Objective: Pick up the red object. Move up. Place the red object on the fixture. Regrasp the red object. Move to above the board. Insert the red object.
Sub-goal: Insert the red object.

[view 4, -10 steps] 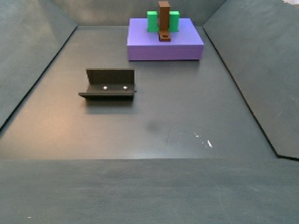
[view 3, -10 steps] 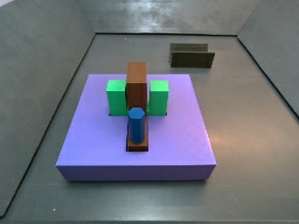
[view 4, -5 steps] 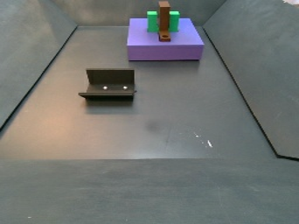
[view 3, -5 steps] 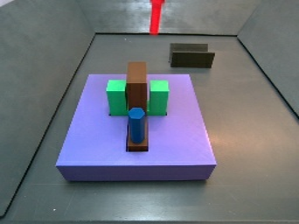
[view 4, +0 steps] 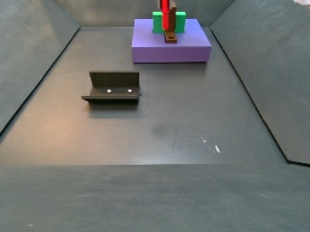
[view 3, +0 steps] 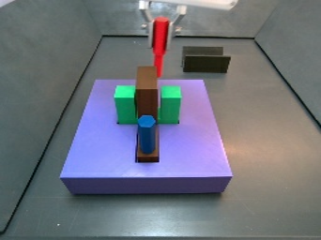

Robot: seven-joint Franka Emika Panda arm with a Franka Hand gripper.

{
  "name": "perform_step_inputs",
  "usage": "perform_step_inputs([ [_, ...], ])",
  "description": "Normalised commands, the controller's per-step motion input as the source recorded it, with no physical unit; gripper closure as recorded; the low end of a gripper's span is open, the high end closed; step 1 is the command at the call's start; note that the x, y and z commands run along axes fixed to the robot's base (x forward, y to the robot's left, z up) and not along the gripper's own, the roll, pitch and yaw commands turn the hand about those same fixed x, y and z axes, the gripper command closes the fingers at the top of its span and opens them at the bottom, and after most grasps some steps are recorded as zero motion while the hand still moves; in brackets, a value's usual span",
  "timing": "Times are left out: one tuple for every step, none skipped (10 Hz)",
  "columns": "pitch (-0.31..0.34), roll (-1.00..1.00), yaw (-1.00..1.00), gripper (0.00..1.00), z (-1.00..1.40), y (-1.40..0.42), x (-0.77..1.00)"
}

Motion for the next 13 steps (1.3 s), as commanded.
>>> perform_step_inputs([
  [0.0, 0.13, 0.0, 1.0, -0.2, 0.09, -0.3],
  [0.0, 0.06, 0.0, 1.0, -0.13, 0.0, -0.06],
  [-0.007, 0.0, 0.0, 1.0, -0.17, -0.09, 0.0],
  [-0.01, -0.05, 0.0, 1.0, -0.17, -0.12, 0.08],
  [-0.02, -0.05, 0.0, 1.0, -0.2, -0.12, 0.07],
  [-0.026, -0.07, 0.0, 1.0, -0.22, -0.1, 0.09],
  [-0.017, -0.02, 0.0, 1.0, -0.23, -0.05, 0.04],
  [-0.003, 0.0, 0.0, 1.0, -0.2, 0.0, 0.09],
  [-0.009, 0.0, 0.0, 1.0, -0.28, 0.0, 0.07],
  [-0.026, 0.0, 0.0, 1.0, -0.33, 0.0, 0.03],
  [-0.023, 0.05, 0.01, 1.0, -0.34, 0.0, 0.25],
  [0.0, 0.16, 0.01, 1.0, -0.27, 0.03, 0.2],
  [-0.003, 0.21, 0.0, 1.0, -0.16, 0.17, 0.0],
])
